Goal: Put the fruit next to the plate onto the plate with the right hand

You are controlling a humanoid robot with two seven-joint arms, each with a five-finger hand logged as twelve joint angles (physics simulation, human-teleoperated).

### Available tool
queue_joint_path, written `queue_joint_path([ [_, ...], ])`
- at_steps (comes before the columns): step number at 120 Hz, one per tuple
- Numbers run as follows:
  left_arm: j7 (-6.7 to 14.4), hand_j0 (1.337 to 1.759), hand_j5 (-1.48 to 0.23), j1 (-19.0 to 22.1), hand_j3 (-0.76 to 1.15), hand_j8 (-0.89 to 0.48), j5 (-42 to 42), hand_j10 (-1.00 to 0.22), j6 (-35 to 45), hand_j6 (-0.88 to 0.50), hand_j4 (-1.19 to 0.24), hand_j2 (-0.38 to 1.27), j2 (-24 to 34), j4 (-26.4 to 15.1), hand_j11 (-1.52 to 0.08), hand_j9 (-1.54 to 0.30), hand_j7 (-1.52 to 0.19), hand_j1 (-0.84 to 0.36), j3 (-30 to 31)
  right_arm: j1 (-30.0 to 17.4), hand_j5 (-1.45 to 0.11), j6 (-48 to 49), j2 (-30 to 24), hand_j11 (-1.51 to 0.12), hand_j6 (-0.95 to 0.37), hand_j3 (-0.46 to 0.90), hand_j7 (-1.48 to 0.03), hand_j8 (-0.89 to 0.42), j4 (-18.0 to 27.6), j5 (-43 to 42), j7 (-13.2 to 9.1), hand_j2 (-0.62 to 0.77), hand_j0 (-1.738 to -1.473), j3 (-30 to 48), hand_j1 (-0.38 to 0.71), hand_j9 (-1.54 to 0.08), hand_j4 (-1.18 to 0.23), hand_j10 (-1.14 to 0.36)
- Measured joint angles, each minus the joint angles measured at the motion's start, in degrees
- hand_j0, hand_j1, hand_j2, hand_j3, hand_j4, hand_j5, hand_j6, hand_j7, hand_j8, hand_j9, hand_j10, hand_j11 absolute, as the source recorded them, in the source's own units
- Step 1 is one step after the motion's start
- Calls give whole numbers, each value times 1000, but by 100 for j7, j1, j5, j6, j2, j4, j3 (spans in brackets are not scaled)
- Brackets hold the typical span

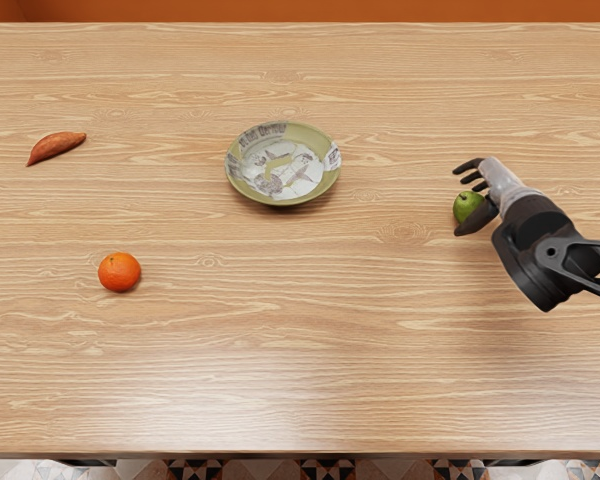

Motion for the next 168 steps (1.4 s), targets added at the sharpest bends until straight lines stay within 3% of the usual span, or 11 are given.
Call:
queue_joint_path([
  [22,0,1658,-27,0,0,-21,1,-21,0,-21,-21,4,0,0,-27,-27,-27,325,-2,-30,-427,5,69,-459,-372,0,-458,-404,-132,-94,-3,-54,-1658,-19,62,-453,-391,-392],
  [66,0,1658,-27,0,0,-21,3,-21,0,-21,-21,4,0,0,-27,-27,-27,325,-3,-153,-475,-7,83,-519,-419,0,-517,-263,-315,-56,-3,-62,-1658,-28,115,-511,-444,-335],
  [93,0,1658,-27,0,0,-21,2,-21,0,-21,-21,4,0,0,-27,-27,-27,325,-2,-164,-551,1,84,-602,-486,-1,-609,-293,-326,-94,-4,-69,-1657,-25,194,-583,-526,-358],
  [104,0,1658,-27,0,0,-21,1,-21,0,-21,-21,4,0,0,-27,-27,-27,325,-3,-166,-598,-2,82,-642,-524,0,-647,-361,-326,-57,-3,-79,-1657,-27,233,-623,-544,-457],
  [127,0,1658,-27,0,0,-21,2,-21,0,-21,-21,4,0,0,-27,-27,-27,325,-1,-201,-651,3,84,-706,-542,-1,-702,-401,-327,-80,-2,-28,-1655,-25,281,-680,-584,-445],
  [137,0,1658,-27,0,0,-21,1,-21,0,-21,-21,4,0,0,-27,-27,-27,325,-4,-228,-647,0,85,-717,-550,-2,-716,-398,-330,-109,-6,71,-1654,-22,299,-689,-609,-462],
  [150,0,1658,-27,0,0,-21,0,-21,0,-21,-21,4,0,0,-27,-27,-27,325,-4,-264,-652,-14,84,-721,-596,-2,-736,-445,-355,-96,-12,143,-1651,-23,254,-692,-636,-536],
  [168,-1,1658,-27,0,0,-21,2,-21,0,-21,-21,5,0,0,-27,-27,-27,325,-3,-300,-695,9,91,-760,-620,-3,-762,-445,-390,-115,-6,167,-1647,-13,254,-728,-643,-512],
])
